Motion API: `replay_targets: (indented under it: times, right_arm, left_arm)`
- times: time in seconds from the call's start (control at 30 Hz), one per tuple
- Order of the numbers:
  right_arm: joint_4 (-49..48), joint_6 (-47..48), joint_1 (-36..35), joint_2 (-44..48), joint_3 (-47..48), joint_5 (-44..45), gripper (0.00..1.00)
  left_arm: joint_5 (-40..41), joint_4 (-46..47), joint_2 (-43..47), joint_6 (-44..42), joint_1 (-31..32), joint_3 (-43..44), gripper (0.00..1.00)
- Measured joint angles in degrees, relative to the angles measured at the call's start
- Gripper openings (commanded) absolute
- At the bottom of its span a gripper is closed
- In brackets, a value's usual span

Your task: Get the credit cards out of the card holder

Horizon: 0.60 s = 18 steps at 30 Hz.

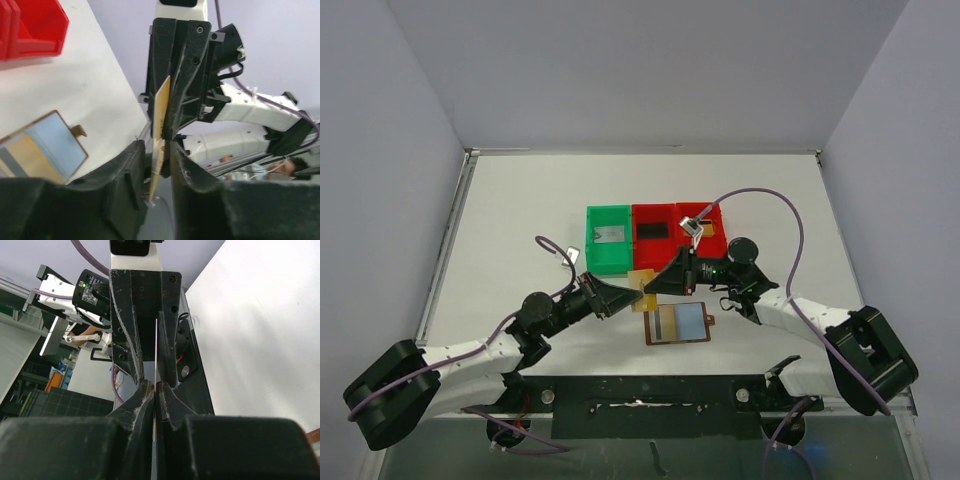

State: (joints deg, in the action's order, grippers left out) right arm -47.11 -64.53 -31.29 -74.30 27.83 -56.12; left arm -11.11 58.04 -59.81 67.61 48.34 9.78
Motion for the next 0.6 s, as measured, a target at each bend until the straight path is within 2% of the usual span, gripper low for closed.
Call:
replay_targets:
  times: [0.03, 0.07, 0.1, 0.2, 0.3, 0.47, 0.6]
  right_arm:
    - [0.87, 0.63, 0.28, 0.57, 0.00, 0.11, 0.00]
    - [1.88, 1.40, 0.52, 1.20, -0.02, 0.13, 0.00]
    - [3.52, 2.49, 1.03, 2.32, -0.02, 0.33, 0.00]
    - [9.86, 6.73, 4.02, 6.12, 0.15, 2.03, 0.00]
    - [20.92, 13.29, 6.84, 9.99, 1.99, 6.56, 0.00]
    - [37.79, 26.43, 8.44, 14.73, 7.80, 21.14, 0.00]
    - [43.19, 35.45, 8.44, 19.56, 8.09, 33.79, 0.00]
  left_arm:
    - [0.13, -0.42, 0.20, 0.11, 0.00, -0.02, 0.59]
    - [0.24, -0.92, 0.48, -0.46, 0.02, -0.02, 0.66]
    - [0.59, -1.95, 1.14, -0.33, 0.04, 0.00, 0.68]
    - [2.54, -7.08, 4.15, -1.03, 0.07, 0.00, 0.69]
    - [5.62, -14.58, 8.46, -2.05, 0.07, 0.13, 0.70]
    - [10.45, -25.62, 13.86, -3.32, 0.07, 0.68, 0.71]
    - [12.11, -32.39, 16.04, -3.98, 0.11, 0.76, 0.71]
